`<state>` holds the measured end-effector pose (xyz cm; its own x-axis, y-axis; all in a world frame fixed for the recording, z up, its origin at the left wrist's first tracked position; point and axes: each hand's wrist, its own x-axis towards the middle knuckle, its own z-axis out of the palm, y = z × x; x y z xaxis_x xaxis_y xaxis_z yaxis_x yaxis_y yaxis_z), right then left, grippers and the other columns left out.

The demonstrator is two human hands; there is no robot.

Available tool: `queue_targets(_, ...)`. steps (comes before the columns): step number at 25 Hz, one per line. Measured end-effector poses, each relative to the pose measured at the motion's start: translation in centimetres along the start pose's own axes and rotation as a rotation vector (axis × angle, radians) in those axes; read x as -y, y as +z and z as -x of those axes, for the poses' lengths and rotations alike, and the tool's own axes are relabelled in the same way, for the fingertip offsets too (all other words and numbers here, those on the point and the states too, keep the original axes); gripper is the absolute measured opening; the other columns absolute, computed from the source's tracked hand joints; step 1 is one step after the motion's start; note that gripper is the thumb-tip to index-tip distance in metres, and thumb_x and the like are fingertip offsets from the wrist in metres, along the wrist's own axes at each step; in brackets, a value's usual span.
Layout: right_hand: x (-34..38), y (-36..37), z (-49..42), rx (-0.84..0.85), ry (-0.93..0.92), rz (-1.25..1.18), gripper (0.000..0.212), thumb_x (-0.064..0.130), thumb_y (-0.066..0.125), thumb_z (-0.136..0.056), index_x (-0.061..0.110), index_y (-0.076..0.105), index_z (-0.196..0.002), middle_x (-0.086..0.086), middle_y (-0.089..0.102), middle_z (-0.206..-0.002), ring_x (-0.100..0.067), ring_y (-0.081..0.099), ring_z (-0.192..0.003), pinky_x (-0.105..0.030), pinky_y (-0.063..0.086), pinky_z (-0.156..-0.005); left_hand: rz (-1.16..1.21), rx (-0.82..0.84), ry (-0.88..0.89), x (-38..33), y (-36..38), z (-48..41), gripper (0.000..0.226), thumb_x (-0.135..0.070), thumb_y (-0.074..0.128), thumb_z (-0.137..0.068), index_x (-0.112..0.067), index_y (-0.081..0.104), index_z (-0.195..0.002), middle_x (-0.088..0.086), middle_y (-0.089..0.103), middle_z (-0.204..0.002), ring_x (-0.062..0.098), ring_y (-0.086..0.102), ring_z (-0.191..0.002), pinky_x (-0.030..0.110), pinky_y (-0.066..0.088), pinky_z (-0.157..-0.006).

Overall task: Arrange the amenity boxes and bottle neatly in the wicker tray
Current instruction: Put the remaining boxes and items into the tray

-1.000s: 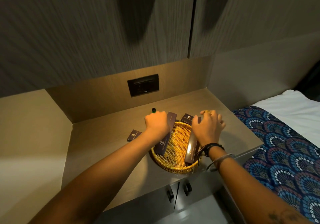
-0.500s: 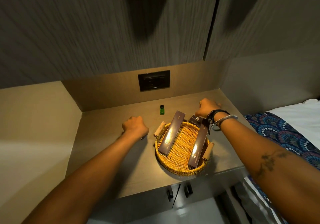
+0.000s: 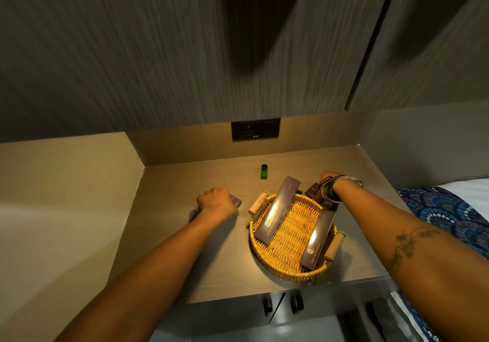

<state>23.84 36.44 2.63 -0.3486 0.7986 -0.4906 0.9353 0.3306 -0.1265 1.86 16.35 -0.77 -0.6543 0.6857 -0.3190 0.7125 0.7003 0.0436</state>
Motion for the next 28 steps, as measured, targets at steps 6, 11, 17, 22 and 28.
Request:
queue_targets(6, 0.0, -0.6, 0.0, -0.168, -0.02, 0.041, 0.025, 0.027, 0.084, -0.067, 0.014, 0.062, -0.07, -0.007, 0.065, -0.076, -0.029, 0.066, -0.076, -0.038, 0.057, -0.073, 0.104, -0.122, 0.02, 0.2, -1.5, 0.0, 0.041, -0.052, 0.076, -0.074, -0.018, 0.062, -0.093, 0.003, 0.063, -0.092, 0.023, 0.059, -0.086, 0.035, 0.049, -0.076)
queue_targets(11, 0.4, -1.9, 0.5, -0.126, -0.029, 0.024, 0.037, 0.041, 0.089, -0.057, 0.018, 0.063, -0.069, -0.007, 0.069, -0.077, -0.028, 0.066, -0.072, -0.042, 0.059, -0.074, 0.202, -0.196, 0.09, -1.4, -3.4, 0.6, 0.04, -0.054, 0.078, -0.072, -0.023, 0.052, -0.077, 0.0, 0.058, -0.084, 0.02, 0.056, -0.078, 0.03, 0.042, -0.065)
queue_targets(17, 0.8, 0.0, 0.0, -0.062, -0.059, 0.034, 0.04, 0.042, 0.085, -0.064, 0.013, 0.068, -0.086, -0.009, 0.069, -0.085, -0.029, 0.066, -0.079, -0.046, 0.058, -0.082, 0.248, -0.234, 0.205, -2.2, -3.4, 1.8, 0.035, -0.05, 0.076, -0.077, -0.022, 0.057, -0.085, 0.001, 0.058, -0.092, 0.019, 0.054, -0.084, 0.034, 0.042, -0.073)
queue_targets(22, 0.8, 1.2, -0.4, -0.125, -0.051, 0.014, 0.031, 0.04, 0.082, -0.068, 0.016, 0.063, -0.075, -0.006, 0.066, -0.076, -0.025, 0.064, -0.07, -0.042, 0.056, -0.077, 0.268, -0.298, 0.405, -1.7, -3.9, 2.6, 0.046, -0.054, 0.073, -0.078, -0.019, 0.064, -0.106, -0.003, 0.052, -0.098, 0.017, 0.051, -0.095, 0.036, 0.034, -0.082)
queue_targets(28, 1.5, -0.3, 1.4, -0.266, -0.029, 0.035, 0.031, 0.039, 0.083, -0.065, 0.017, 0.065, -0.077, -0.003, 0.062, -0.075, -0.028, 0.061, -0.082, -0.048, 0.049, -0.089, 0.216, -0.228, 0.715, -4.7, -4.3, 4.5, 0.059, -0.052, 0.074, -0.076, -0.021, 0.06, -0.124, -0.003, 0.052, -0.11, 0.016, 0.042, -0.104, 0.034, 0.028, -0.084)
